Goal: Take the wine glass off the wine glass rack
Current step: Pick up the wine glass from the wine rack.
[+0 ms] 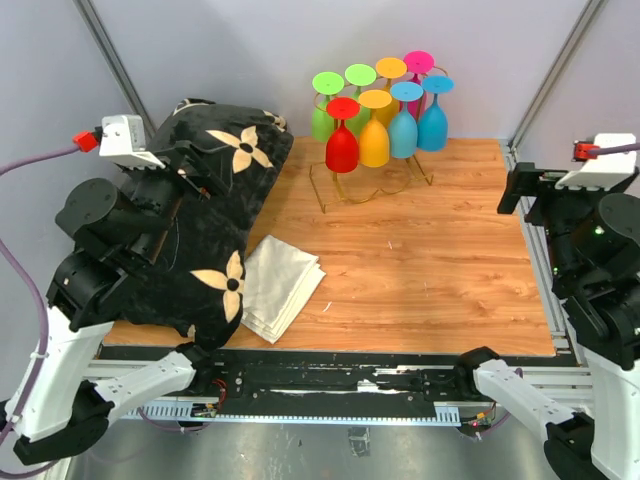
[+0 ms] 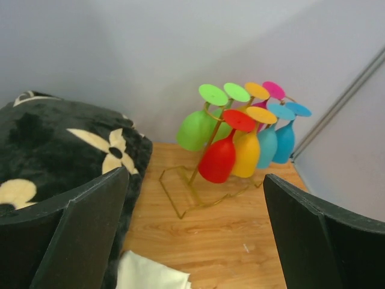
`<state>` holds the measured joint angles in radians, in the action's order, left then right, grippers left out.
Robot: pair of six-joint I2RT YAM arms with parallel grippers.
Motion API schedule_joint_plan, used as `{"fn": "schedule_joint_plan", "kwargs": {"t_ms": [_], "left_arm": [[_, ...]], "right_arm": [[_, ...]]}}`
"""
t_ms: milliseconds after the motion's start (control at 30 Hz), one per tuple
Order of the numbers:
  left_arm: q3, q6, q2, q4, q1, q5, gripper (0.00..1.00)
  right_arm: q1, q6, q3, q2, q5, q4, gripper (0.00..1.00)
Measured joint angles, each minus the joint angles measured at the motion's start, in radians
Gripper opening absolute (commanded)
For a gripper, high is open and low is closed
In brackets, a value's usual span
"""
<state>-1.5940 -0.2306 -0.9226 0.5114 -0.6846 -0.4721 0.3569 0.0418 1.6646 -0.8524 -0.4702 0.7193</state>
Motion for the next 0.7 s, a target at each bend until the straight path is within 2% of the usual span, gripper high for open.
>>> {"fn": "schedule_joint_plan", "kwargs": {"t_ms": [200, 500, 700], "left_arm": [[0.176, -0.058, 0.045, -0.03, 0.175, 0.087, 0.99], [0.449, -0.185, 0.053, -0.126, 0.445, 0.372, 0.99], [0.492, -0.221, -0.027, -0.153, 0.497, 0.529, 0.99]], "right_arm": [[-0.047, -0.029, -0.158, 0.008, 0.079, -0.024, 0.98], [-0.153, -0.132, -0.385, -0.056, 0.272, -0.035, 0.98], [-0.239, -0.23, -0.418, -0.183, 0.427, -0.043, 0.98]]}}
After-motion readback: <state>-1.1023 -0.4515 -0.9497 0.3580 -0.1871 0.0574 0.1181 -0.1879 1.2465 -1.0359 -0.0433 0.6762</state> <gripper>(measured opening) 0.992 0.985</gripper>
